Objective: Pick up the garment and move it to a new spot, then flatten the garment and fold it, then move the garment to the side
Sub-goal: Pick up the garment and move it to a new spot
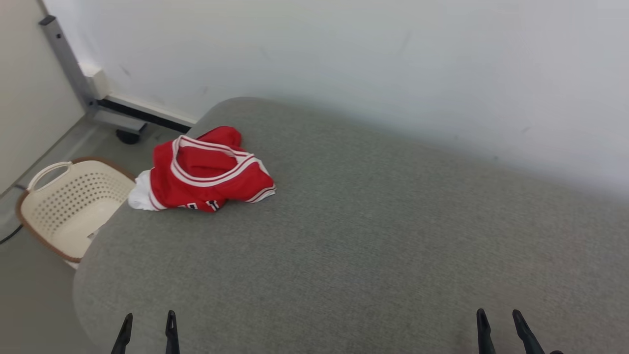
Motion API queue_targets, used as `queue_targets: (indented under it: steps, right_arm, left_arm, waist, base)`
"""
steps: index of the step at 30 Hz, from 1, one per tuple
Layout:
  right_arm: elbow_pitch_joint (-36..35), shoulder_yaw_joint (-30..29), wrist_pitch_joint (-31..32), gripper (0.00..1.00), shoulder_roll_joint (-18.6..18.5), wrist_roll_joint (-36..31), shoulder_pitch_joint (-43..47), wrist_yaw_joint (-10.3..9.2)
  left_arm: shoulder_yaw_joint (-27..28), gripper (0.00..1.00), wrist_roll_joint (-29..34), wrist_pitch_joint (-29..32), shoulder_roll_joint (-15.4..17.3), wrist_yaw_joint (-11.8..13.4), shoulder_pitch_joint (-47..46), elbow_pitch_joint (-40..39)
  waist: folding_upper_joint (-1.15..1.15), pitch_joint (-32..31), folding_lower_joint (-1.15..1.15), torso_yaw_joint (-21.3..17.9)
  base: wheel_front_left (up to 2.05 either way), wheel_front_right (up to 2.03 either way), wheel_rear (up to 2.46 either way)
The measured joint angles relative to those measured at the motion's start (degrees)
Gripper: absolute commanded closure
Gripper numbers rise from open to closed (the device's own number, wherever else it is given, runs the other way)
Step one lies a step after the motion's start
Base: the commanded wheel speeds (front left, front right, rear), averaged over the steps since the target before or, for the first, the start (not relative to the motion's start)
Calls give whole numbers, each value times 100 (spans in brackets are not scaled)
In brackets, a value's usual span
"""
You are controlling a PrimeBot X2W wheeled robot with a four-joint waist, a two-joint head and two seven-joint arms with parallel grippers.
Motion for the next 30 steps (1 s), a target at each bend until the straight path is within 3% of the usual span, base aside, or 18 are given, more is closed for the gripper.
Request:
queue_targets:
  steps: [6, 15, 23, 30]
  right_arm:
    - [51, 137, -1, 0, 1, 20, -107, 0]
    - [109, 192, 0, 0, 1, 20, -129, 0]
    - [93, 203, 0, 0, 0, 30, -113, 0]
    - [44, 346, -1, 0, 0, -87, -261, 0]
  left_arm:
    - [122, 0, 5, 1, 1, -10, 33, -63]
    - [202, 0, -18, 1, 0, 5, 124, -87]
    - [159, 0, -110, 0, -1, -42, -46, 60]
    - [241, 0, -204, 0, 12, -132, -689, 487]
  waist:
    - [0, -10, 0, 281]
    - [0, 9, 0, 314]
    - [0, -46, 0, 235]
    - [0, 20, 0, -111]
  base:
    - [0, 0, 0]
    - [0, 0, 0]
    - [0, 0, 0]
    - [0, 0, 0]
